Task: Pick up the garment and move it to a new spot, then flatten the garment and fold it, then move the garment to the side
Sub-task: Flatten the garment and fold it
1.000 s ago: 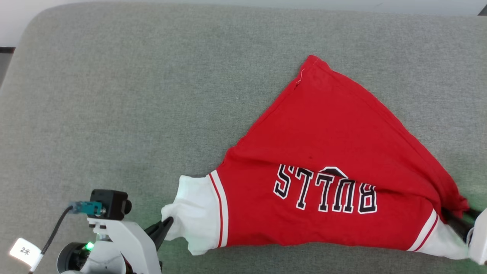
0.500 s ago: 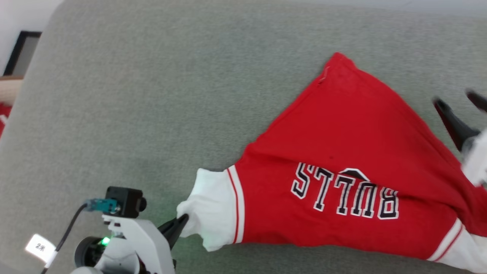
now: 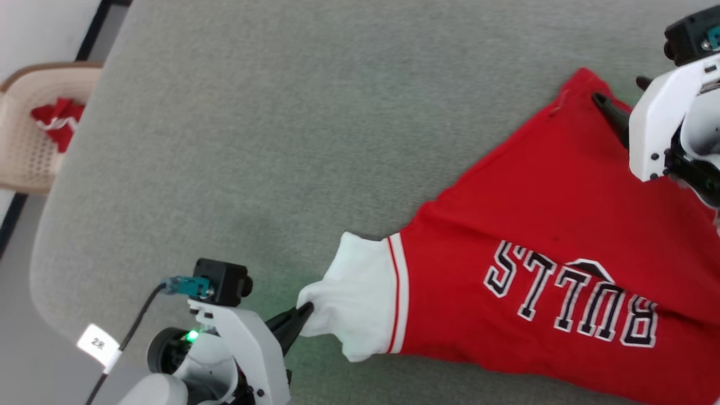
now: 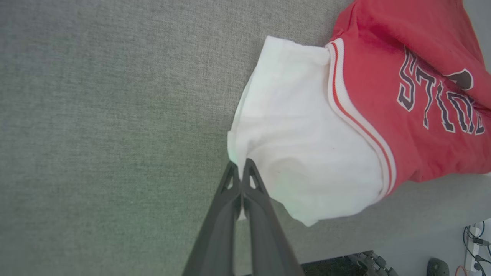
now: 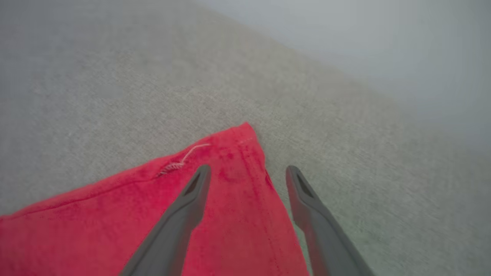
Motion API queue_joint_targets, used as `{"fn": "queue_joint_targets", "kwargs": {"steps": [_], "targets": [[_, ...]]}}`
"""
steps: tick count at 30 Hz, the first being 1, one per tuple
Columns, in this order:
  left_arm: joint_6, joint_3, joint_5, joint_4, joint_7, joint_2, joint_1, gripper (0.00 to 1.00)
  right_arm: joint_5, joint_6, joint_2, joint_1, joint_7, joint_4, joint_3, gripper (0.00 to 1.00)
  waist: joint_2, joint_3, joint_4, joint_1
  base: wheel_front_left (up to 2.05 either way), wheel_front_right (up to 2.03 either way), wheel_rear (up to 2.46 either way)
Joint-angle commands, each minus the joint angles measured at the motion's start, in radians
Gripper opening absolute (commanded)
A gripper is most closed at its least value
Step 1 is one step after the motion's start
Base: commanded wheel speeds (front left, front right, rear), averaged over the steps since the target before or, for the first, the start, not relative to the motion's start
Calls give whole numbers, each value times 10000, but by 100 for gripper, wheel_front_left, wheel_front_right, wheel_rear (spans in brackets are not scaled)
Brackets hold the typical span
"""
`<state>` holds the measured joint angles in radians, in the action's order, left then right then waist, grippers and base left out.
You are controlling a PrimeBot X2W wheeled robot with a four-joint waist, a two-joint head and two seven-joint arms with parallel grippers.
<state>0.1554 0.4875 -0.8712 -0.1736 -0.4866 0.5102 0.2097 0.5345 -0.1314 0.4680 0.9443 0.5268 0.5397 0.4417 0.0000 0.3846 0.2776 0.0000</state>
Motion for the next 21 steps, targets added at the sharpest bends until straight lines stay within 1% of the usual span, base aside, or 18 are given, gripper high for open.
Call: {"fn": "queue_joint_targets", "kwargs": {"steps": [1, 4, 8, 15, 16, 17, 18, 21], "targets": [[-62, 33, 39, 48, 28, -50, 112, 0, 74, 15, 26, 244, 127, 308, 239, 100, 0, 252, 334, 0, 0, 0, 0], [-164, 108, 0, 169, 76, -173, 210, 0, 441, 15, 44, 881, 487, 1320, 781, 100, 0, 357, 509, 0, 0, 0, 0], [-254, 159, -9, 354, 134, -279, 344, 0, 678, 15, 40, 1408, 975, 2269, 1584, 100, 0, 439, 692, 0, 0, 0, 0], [-417, 247, -68, 613, 157, -403, 540, 0, 1245, 17, 178, 1755, 1400, 3272, 2755, 100, 0, 511, 895, 0, 0, 0, 0], [-428, 249, -66, 651, 162, -406, 559, 0, 1360, 17, 208, 1788, 1477, 3435, 2887, 35, 0, 513, 900, 0, 0, 0, 0], [-441, 256, -69, 688, 163, -411, 578, 0, 1500, 17, 214, 1795, 1606, 3569, 2997, 0, 0, 511, 902, 0, 0, 0, 0], [-458, 255, -76, 714, 165, -416, 596, 0, 1569, 17, 232, 1830, 1668, 3640, 3147, 0, 0, 503, 891, 0, 0, 0, 0], [-475, 239, -65, 756, 119, -370, 702, 0, 1769, 17, 305, 2170, 1261, 3811, 3242, 0, 0, 460, 801, 0, 0, 0, 0]]}}
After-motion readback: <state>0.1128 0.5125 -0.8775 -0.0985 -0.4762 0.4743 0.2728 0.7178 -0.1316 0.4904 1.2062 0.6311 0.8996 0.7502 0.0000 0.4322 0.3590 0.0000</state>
